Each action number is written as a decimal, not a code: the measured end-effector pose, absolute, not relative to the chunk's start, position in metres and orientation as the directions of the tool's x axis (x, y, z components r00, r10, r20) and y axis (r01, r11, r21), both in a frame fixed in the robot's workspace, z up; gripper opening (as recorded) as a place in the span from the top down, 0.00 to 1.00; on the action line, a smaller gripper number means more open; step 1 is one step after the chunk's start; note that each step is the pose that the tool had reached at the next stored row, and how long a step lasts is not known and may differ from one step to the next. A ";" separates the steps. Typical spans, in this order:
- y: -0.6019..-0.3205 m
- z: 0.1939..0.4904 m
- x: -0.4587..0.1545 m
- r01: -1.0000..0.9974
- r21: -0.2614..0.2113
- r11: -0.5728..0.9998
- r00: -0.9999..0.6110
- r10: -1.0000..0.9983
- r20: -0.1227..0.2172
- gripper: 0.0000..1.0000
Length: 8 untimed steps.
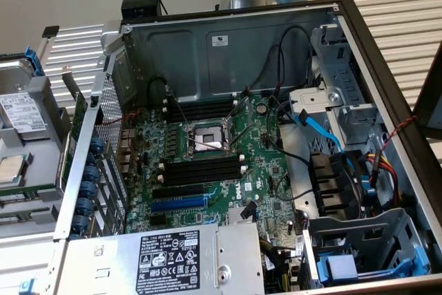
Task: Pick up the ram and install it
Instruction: 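Pick up the ram and move it above insertion slot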
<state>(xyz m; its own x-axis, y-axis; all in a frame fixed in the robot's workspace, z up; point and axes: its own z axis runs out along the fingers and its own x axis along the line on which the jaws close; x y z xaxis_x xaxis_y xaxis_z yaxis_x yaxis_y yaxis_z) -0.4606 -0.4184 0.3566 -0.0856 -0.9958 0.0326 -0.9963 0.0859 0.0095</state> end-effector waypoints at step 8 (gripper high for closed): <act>-0.418 0.351 -0.461 -0.999 0.004 -0.051 0.051 -0.998 0.031 0.89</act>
<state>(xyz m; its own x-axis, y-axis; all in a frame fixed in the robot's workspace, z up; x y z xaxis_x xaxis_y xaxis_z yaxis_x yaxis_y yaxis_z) -0.4606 -0.4184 0.3515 0.0507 -0.9982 0.0305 -0.9987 -0.0506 0.0041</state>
